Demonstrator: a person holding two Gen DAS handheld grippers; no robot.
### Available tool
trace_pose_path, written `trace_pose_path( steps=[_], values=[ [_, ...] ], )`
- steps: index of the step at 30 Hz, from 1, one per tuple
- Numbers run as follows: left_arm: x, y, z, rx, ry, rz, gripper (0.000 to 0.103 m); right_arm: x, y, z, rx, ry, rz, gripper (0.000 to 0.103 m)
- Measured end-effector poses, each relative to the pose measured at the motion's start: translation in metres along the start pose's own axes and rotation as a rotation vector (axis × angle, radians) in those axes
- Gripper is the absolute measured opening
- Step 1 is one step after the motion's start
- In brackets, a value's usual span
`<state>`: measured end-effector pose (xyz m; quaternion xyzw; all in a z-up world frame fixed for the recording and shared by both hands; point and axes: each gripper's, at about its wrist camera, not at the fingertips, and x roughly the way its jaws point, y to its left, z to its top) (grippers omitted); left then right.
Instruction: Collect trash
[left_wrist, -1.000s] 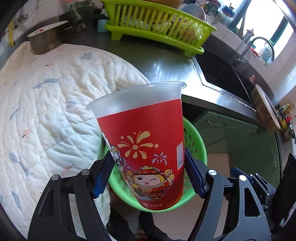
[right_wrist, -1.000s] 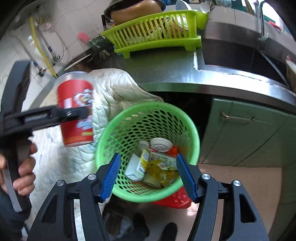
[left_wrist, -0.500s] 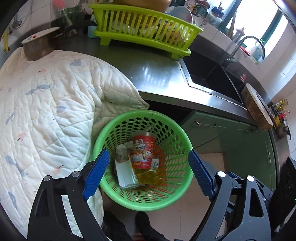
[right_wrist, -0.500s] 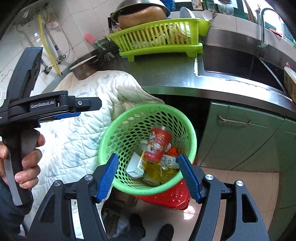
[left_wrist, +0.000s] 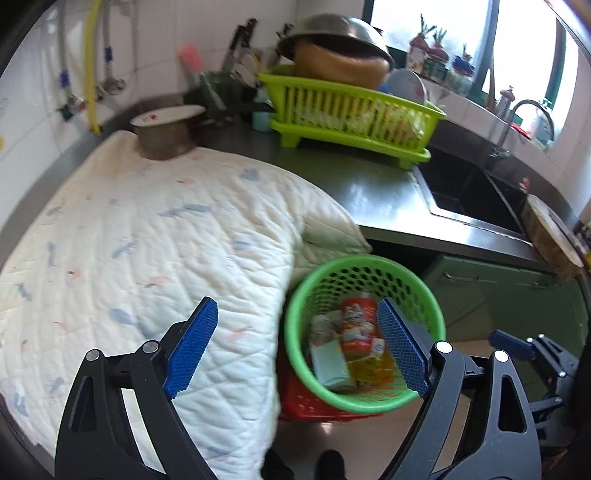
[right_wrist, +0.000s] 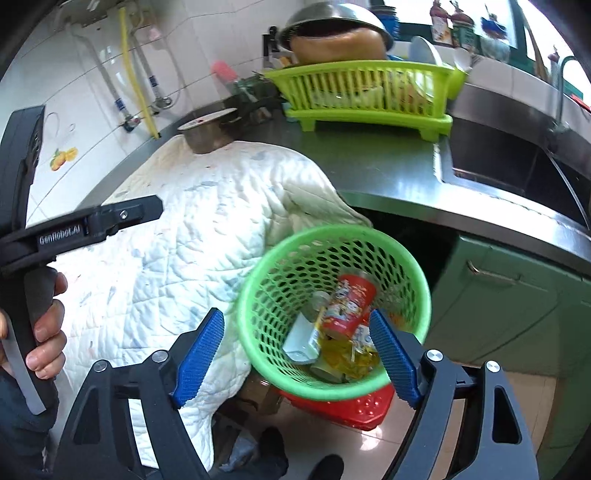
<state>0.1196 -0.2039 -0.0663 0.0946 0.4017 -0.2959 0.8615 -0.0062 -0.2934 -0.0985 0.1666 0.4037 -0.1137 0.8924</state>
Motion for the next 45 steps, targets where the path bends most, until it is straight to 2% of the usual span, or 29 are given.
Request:
trace_pose_path(
  steps=[6, 13, 17, 27, 33, 45],
  values=[
    [-0.031, 0.032, -0.005, -0.021, -0.044, 0.091, 0.095, 0.001, 0.024, 0.018, -0.079, -0.006, 0.035, 0.082],
    [-0.059, 0.068, -0.016, -0.073, -0.079, 0.188, 0.096, -0.001, 0.055, 0.034, -0.167, -0.022, 0.064, 0.085],
    [-0.074, 0.090, -0.026, -0.125, -0.098, 0.225, 0.096, -0.005, 0.069, 0.039, -0.173, -0.045, 0.080, 0.086],
    [-0.113, 0.115, -0.046, -0.196, -0.156, 0.267, 0.098, -0.017, 0.092, 0.048, -0.192, -0.081, 0.114, 0.089],
    [-0.135, 0.118, -0.047, -0.195, -0.210, 0.290, 0.098, -0.023, 0.096, 0.055, -0.178, -0.102, 0.141, 0.090],
    [-0.145, 0.115, -0.043, -0.198, -0.236, 0.284, 0.098, -0.029, 0.098, 0.063, -0.169, -0.138, 0.155, 0.091]
  ],
)
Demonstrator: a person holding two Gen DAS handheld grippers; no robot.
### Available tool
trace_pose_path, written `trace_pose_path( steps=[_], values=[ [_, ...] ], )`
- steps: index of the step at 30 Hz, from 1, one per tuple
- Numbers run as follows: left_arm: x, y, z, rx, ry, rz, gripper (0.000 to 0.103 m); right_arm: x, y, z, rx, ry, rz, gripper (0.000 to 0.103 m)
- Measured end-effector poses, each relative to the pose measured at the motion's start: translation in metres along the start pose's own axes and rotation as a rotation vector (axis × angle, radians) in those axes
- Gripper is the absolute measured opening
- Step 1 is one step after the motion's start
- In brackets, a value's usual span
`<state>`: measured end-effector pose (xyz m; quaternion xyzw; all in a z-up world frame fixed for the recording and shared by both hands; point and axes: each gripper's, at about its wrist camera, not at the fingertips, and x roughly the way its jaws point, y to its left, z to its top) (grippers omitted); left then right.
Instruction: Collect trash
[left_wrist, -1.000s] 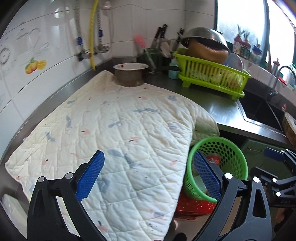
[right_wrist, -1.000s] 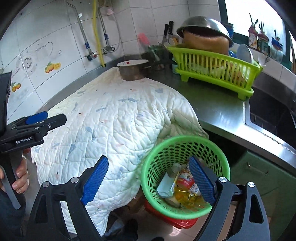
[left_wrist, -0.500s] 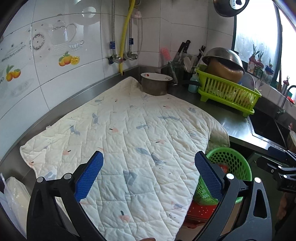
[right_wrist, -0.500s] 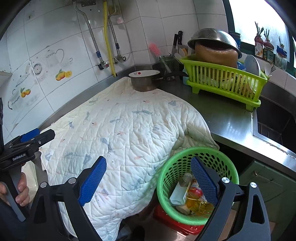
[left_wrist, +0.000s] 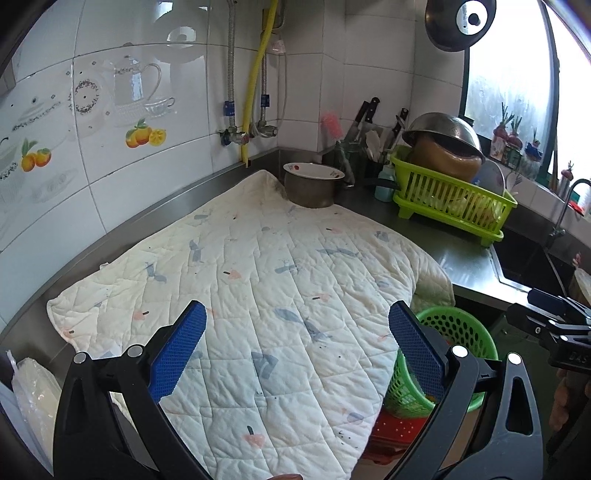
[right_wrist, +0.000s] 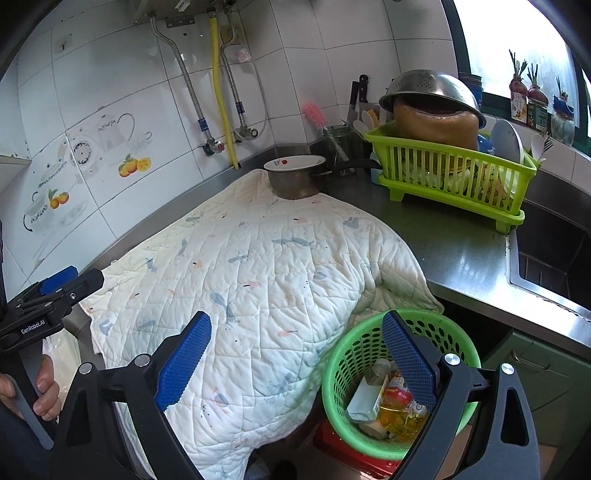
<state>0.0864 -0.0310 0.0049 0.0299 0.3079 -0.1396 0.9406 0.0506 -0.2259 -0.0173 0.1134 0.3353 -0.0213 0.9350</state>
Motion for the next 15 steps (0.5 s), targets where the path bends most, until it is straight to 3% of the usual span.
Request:
trace_pose_path(
  steps=[15],
  values=[
    [0.0058, -0.0098, 0.0060, -0.009, 0.005, -0.031, 0.098, -0.0030, -0.0033, 0.0043, 0.007, -0.025, 0.008, 0.091]
  ],
)
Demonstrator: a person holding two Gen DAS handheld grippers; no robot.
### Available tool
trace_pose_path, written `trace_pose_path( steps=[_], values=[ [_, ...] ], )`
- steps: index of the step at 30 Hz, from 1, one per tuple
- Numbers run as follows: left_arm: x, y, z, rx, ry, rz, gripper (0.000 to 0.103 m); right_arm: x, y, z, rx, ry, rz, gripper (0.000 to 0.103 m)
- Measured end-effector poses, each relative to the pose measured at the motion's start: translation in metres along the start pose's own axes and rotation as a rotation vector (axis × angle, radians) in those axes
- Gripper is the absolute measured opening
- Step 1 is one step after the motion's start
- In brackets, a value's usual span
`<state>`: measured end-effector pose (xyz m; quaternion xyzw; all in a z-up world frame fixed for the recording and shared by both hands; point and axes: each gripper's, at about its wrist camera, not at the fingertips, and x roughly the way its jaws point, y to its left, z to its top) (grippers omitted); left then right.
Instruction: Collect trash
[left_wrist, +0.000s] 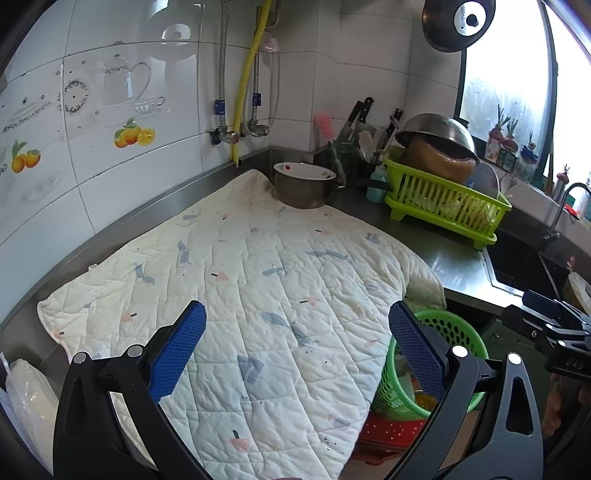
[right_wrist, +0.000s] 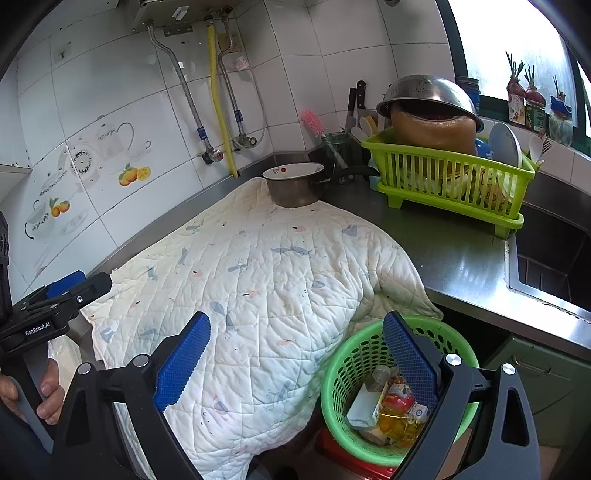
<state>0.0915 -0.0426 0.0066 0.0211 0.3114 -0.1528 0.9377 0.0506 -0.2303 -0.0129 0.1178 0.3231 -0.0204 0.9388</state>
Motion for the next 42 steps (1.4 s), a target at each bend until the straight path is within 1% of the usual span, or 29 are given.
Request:
trace_pose_path(
  steps=[11, 42],
  values=[
    [-0.003, -0.003, 0.002, 0.008, -0.010, -0.011, 0.098, -0.005, 0.004, 0.002, -0.005, -0.017, 0.000, 0.091],
    [-0.019, -0.001, -0.001, 0.008, -0.034, -0.044, 0.098, -0.011, 0.011, 0.006, -0.023, -0.027, 0.014, 0.092]
  ],
)
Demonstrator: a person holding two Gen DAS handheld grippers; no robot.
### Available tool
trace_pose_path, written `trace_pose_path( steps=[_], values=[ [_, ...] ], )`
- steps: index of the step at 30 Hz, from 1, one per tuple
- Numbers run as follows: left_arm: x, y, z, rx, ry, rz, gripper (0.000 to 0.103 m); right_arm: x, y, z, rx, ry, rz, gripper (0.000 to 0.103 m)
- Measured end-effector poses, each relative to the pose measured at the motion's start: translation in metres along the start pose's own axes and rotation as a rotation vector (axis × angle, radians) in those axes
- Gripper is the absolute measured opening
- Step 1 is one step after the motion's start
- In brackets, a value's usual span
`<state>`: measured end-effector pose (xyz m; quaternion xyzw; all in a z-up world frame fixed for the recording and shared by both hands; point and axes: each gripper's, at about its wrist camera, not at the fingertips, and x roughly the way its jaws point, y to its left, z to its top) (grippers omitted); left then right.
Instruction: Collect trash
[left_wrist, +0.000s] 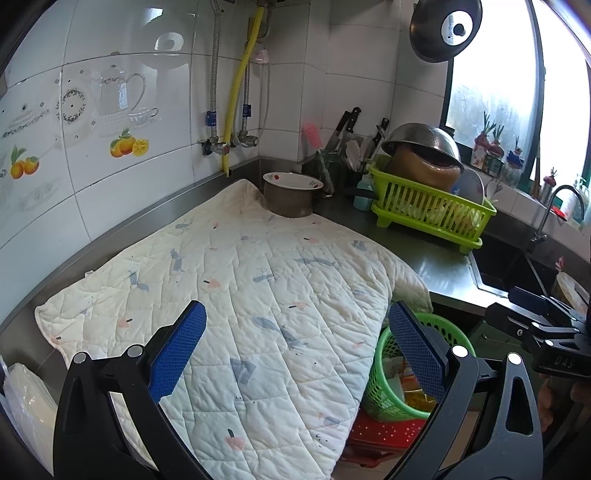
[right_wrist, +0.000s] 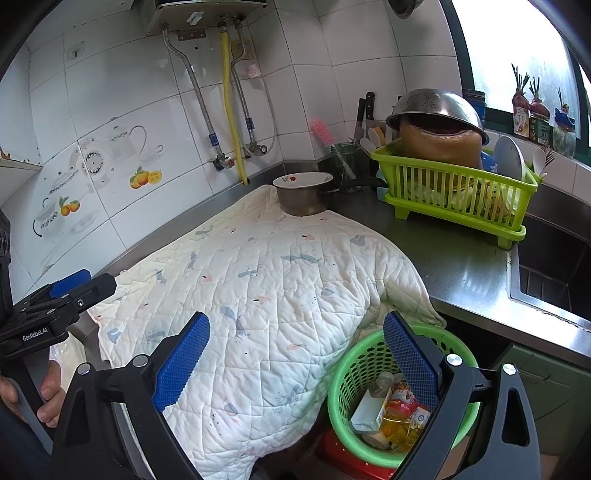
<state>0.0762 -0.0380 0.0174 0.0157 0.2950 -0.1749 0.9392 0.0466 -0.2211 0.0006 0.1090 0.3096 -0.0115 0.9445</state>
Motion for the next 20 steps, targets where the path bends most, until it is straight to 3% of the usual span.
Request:
trace_pose_path(
  steps=[20],
  values=[
    [-0.0030, -0.0041, 0.0014, 0.020, -0.012, -0.033, 0.098, -0.0042, 0.0003, -0.0027, -0.002, -0.005, -0.003, 0.092]
  ],
)
